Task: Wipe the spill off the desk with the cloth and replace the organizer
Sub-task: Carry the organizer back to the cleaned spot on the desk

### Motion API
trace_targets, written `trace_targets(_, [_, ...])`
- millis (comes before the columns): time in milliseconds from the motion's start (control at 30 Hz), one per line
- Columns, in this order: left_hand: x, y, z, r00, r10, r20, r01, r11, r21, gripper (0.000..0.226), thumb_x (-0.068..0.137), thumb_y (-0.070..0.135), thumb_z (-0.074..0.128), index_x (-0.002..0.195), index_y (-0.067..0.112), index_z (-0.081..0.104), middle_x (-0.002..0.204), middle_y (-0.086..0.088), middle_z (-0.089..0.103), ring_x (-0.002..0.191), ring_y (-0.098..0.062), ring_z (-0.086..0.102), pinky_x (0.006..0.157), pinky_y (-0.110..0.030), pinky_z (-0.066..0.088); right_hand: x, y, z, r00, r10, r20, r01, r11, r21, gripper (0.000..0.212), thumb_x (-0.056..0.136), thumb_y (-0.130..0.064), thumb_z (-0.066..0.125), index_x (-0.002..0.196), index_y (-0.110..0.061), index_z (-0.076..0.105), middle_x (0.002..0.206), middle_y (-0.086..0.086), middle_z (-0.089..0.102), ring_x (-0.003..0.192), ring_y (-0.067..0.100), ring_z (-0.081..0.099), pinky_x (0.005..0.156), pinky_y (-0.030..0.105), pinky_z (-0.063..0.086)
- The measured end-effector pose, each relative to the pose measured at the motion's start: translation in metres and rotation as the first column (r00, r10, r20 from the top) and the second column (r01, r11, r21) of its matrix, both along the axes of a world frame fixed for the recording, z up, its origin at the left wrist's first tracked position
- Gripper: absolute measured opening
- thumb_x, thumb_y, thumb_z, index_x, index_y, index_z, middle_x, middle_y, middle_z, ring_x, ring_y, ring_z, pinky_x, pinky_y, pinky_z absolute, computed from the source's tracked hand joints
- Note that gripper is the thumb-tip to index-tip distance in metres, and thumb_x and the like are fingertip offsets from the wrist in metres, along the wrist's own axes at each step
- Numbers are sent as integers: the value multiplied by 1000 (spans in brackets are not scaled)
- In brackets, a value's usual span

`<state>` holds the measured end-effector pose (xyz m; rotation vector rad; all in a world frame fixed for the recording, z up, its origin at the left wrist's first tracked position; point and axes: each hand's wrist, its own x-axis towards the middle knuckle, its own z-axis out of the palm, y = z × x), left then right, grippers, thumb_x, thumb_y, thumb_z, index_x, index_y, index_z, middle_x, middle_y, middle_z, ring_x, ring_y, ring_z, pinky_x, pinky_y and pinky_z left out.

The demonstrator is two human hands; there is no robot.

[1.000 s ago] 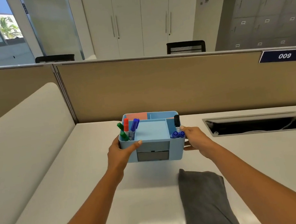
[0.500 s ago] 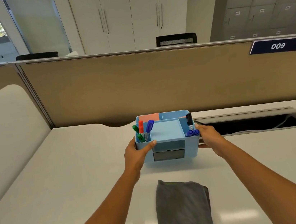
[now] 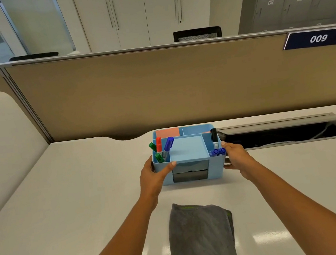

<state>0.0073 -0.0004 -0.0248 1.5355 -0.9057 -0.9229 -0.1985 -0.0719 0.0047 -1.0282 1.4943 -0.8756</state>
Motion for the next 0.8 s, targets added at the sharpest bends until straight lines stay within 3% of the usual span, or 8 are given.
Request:
trace_targets(133, [-4, 3, 1, 996, 22, -82, -23, 1000, -13, 57, 84, 52, 43, 133, 23, 42, 140, -6, 48, 111, -16, 46, 94, -36, 42, -2, 2, -3, 998, -28, 54, 27, 999, 18, 40, 100, -31, 35, 134, -12, 46, 134, 14, 52, 108, 25, 52, 84, 38, 47])
trace_targets(267, [1, -4, 3, 972, 128, -197, -115, 991, 75, 56, 94, 48, 20, 139, 20, 37, 148, -7, 38, 135, -28, 37, 109, -41, 34, 0, 7, -8, 989, -77, 125, 71, 996, 50, 43, 99, -33, 35, 138, -14, 40, 139, 13, 49, 127, 28, 46, 91, 43, 45])
trace_targets(367, [4, -11, 5, 973, 172, -151, -150, 978, 144, 50, 96, 43, 24, 136, 17, 42, 144, -8, 44, 130, -26, 42, 104, -38, 39, 2, 9, -11, 974, -120, 193, 109, 992, 64, 45, 99, -33, 36, 139, -13, 38, 140, 14, 47, 129, 29, 43, 98, 47, 43])
trace_targets(500, [8, -19, 7, 979, 147, -144, -119, 975, 187, 39, 97, 36, 30, 123, 15, 51, 129, -11, 55, 102, -19, 50, 88, -31, 43, 3, 9, -13, 967, -131, 219, 122, 991, 56, 44, 99, -33, 36, 138, -13, 39, 137, 15, 49, 124, 29, 46, 97, 47, 44])
trace_targets(633, [10, -21, 5, 979, 145, -141, -118, 976, 186, 38, 98, 34, 31, 122, 13, 52, 124, -12, 56, 99, -19, 50, 83, -30, 43, 4, 7, -16, 967, -142, 212, 135, 990, 47, 43, 99, -34, 36, 137, -14, 41, 135, 15, 51, 119, 28, 47, 95, 47, 44])
trace_targets(800, [11, -27, 6, 984, 136, -116, -114, 977, 178, 39, 98, 33, 29, 123, 12, 51, 127, -14, 55, 99, -20, 50, 89, -31, 44, 5, 3, -17, 969, -137, 207, 132, 991, 37, 42, 99, -34, 36, 136, -14, 42, 133, 15, 52, 105, 22, 47, 94, 47, 45])
